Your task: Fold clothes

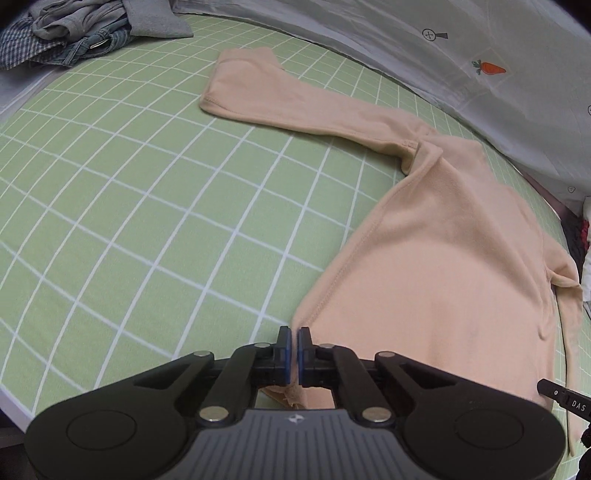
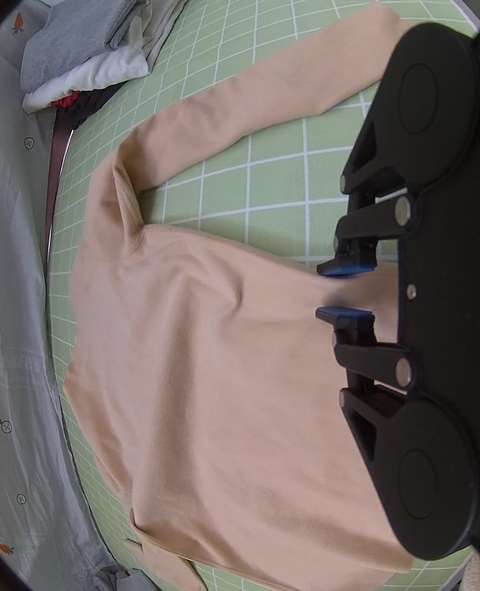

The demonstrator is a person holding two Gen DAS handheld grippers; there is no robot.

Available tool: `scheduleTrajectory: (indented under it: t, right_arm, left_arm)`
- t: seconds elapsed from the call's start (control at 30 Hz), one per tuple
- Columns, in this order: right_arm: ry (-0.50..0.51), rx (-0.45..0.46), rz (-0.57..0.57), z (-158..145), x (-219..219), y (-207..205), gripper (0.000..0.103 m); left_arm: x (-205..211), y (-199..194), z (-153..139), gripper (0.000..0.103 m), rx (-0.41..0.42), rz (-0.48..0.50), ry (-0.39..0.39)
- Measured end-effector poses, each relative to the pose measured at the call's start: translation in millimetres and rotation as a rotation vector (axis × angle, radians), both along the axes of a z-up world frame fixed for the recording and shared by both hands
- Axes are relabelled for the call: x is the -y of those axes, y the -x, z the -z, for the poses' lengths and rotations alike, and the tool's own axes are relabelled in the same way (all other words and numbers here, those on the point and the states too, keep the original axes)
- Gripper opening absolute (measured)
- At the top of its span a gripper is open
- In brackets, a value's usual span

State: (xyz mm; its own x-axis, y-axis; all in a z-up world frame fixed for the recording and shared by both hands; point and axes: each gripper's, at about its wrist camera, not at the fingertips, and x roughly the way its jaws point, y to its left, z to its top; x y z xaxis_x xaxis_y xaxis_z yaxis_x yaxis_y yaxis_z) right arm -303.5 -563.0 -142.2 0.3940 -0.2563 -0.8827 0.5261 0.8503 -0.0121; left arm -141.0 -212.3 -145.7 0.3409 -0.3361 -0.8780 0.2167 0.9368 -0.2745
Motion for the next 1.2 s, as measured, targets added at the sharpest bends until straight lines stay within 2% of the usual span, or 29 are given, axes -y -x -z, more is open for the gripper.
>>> scheduleTrajectory:
  t: [0.27, 0.4, 0.43, 0.47, 0.53, 0.6, 0.7, 0.83, 0.9, 0.93, 1.03, 1.13, 1.2]
  right_arm:
    - [-0.025, -0.032, -0.007, -2.4, -5.0, 23.0, 0.019]
    - [-0.034, -0.04, -0.007, -3.7, -2.1, 27.3, 0.021]
    - [-0.041, -0.039, 0.005, -3.6, 0.4, 27.7, 0.026]
    - [-0.048, -0.039, 0.021, -3.6, 4.1, 28.0, 0.03]
    - [-0.061, -0.031, 0.053, -3.8, 12.5, 28.1, 0.046]
    - [-0.06, -0.008, 0.086, -5.7, 20.2, 26.5, 0.051]
    - [-0.041, 0.039, 0.129, -12.8, 33.6, 15.2, 0.061]
    - [0.005, 0.112, 0.155, -27.1, 51.8, -14.6, 0.079]
    - [0.039, 0.137, 0.147, -32.7, 61.9, -35.1, 0.084]
    - [0.055, 0.147, 0.143, -34.5, 68.4, -46.2, 0.084]
    - [0.082, 0.167, 0.148, -35.6, 93.5, -82.3, 0.086]
    - [0.096, 0.157, 0.179, -29.8, 123.5, -117.3, 0.086]
    - [0.107, 0.136, 0.209, -23.0, 145.2, -138.6, 0.086]
  left_arm:
    - [-16.1, 32.4, -1.8, 0.004, -0.03, -0.027, -0.025]
    - [-14.1, 33.2, -5.4, 0.009, -0.029, -0.026, -0.053]
    - [-13.3, 30.9, -9.2, 0.009, -0.017, -0.029, -0.057]
    - [-12.5, 28.3, -13.5, 0.013, -0.003, -0.032, -0.061]
    - [-9.4, 20.5, -27.3, 0.022, 0.045, -0.037, -0.056]
    - [-4.5, 7.8, -41.7, 0.031, 0.092, -0.055, -0.049]
    - [9.5, -19.4, -56.9, 0.038, 0.136, -0.054, -0.049]
    - [40.8, -61.7, -68.9, 0.051, 0.195, -0.011, -0.1]
    - [58.4, -86.1, -71.7, 0.057, 0.217, 0.017, -0.108]
    - [67.6, -99.5, -72.1, 0.058, 0.223, 0.029, -0.103]
    - [100.9, -142.3, -69.1, 0.073, 0.23, 0.068, -0.103]
    - [142.1, -178.2, -58.7, 0.075, 0.224, 0.135, -0.126]
    - [165.5, -194.6, -50.7, 0.082, 0.223, 0.181, -0.138]
